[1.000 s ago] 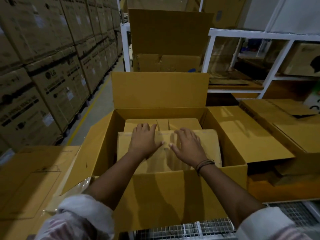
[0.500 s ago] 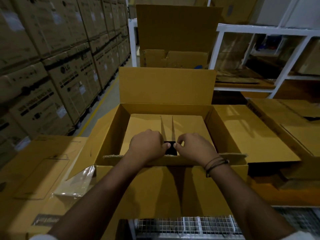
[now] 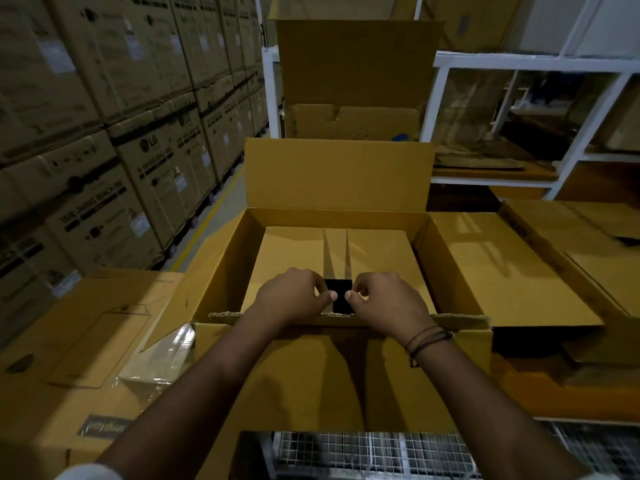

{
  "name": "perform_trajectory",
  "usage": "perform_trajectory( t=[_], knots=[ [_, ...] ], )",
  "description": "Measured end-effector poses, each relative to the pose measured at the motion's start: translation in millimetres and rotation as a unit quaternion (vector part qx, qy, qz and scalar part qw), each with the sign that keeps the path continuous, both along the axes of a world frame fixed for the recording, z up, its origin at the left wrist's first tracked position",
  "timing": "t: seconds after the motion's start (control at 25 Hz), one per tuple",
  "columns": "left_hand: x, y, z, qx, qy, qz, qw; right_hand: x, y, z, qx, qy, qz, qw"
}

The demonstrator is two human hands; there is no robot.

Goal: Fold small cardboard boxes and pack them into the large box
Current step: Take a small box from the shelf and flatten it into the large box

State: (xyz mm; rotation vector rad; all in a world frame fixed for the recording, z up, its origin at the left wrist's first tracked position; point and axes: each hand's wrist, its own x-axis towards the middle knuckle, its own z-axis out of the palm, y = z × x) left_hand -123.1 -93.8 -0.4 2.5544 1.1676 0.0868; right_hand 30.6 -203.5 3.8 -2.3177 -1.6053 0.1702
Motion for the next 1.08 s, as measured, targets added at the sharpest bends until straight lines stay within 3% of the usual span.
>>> perform_trajectory(
  t=[0.28,0.48,0.6,0.76,1.08],
  knots=[
    [16,41,36,0.068,0.037,-0.009,0.997,29,41,26,-0.048,-0.036,-0.008,0.998],
    [38,58,49,0.101,0.099,-0.063,0.988,45,76,40,-0.137,-0.091,0.06,0.985],
    [55,63,46,0.097,0.173,-0.164,0.966,47,89,33,-0.207,-0.139,0.119,0.961],
    [71,71,29,0.083,0.278,-0.289,0.912,52,109,25,-0.248,-0.243,0.182,0.92],
    [111,66,-48,-0.002,0.335,-0.306,0.891,101,135,-21,-0.3,-0.292,0.34,0.842]
  ],
)
